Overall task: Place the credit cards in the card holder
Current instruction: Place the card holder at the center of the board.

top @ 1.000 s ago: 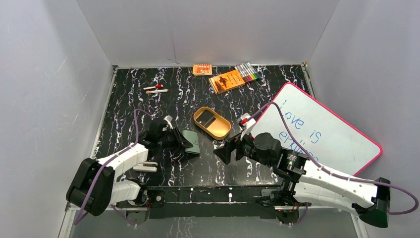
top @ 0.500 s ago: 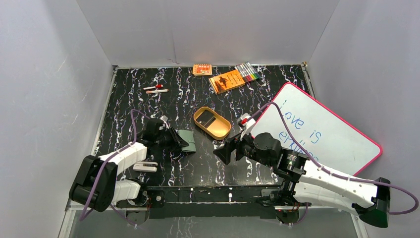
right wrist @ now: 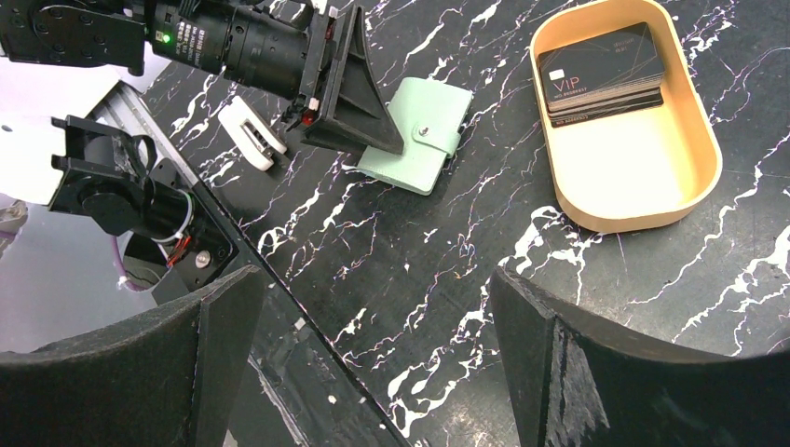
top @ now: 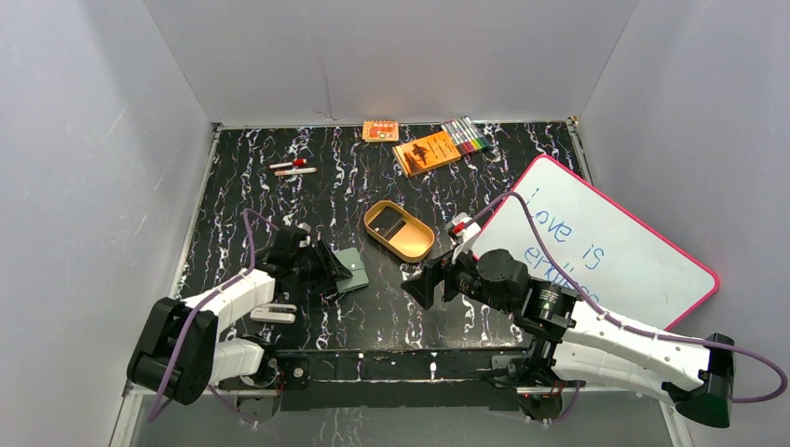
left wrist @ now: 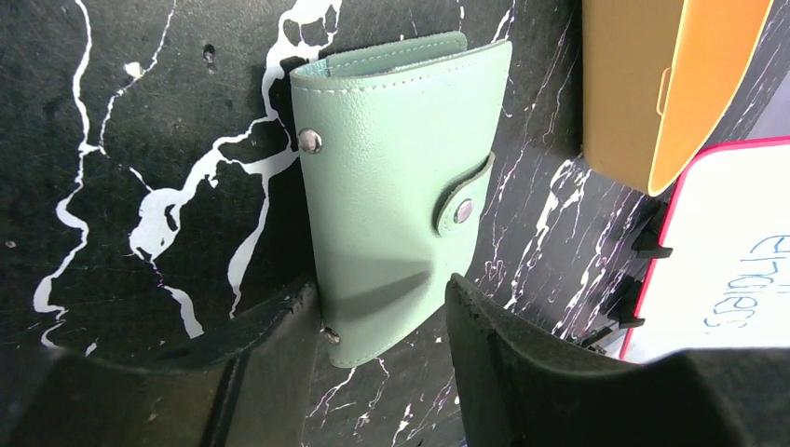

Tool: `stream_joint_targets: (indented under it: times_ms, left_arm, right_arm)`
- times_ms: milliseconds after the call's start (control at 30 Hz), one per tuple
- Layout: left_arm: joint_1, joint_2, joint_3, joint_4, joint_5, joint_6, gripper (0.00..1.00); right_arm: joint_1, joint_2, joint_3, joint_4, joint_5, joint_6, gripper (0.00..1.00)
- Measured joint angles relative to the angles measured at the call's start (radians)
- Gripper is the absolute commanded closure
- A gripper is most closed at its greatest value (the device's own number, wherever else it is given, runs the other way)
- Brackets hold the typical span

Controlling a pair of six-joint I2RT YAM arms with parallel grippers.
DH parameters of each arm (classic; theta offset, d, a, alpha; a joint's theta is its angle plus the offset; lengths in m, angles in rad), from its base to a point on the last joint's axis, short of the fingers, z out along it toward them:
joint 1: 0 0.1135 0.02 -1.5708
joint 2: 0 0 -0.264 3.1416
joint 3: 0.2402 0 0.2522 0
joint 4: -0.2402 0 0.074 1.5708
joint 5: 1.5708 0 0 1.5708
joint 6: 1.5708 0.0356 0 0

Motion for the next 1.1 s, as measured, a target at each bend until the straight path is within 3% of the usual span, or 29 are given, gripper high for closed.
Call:
stream_joint_targets:
  times_ms: [267, 400, 433, 467, 900, 1100]
  left_arm:
    - [0.000, -0.015, 0.000, -0.006, -0.021, -0.016, 0.38]
    - [0.000, -0.042, 0.000, -0.023, -0.042, -0.024, 0.25]
    - [0.000, -0.050, 0.000, -0.026, -0.048, -0.029, 0.13]
    - [0.000, -0.055, 0.000, -0.029, -0.055, -0.030, 0.10]
    - [0.000, -0.128, 0.001, -0.108, -0.151, -0.058, 0.08]
    - [0.000, -0.167, 0.006, -0.190, -0.190, -0.064, 0.08]
  right_arm:
    - [0.000, 0.000, 0.000, -0.001, 0.000, 0.000, 0.01]
    - [0.000, 0.000, 0.000, -0.001, 0.000, 0.000, 0.02]
    - [0.000, 0.000, 0.000, -0.001, 0.000, 0.000, 0.01]
    - [0.000, 0.000, 0.000, 0.000, 0.001, 0.000, 0.01]
    - [0.000, 0.005, 0.000, -0.001, 0.010, 0.000, 0.01]
    - [0.000, 0.016, 0.002, -0.026, 0.086, 0.032, 0.01]
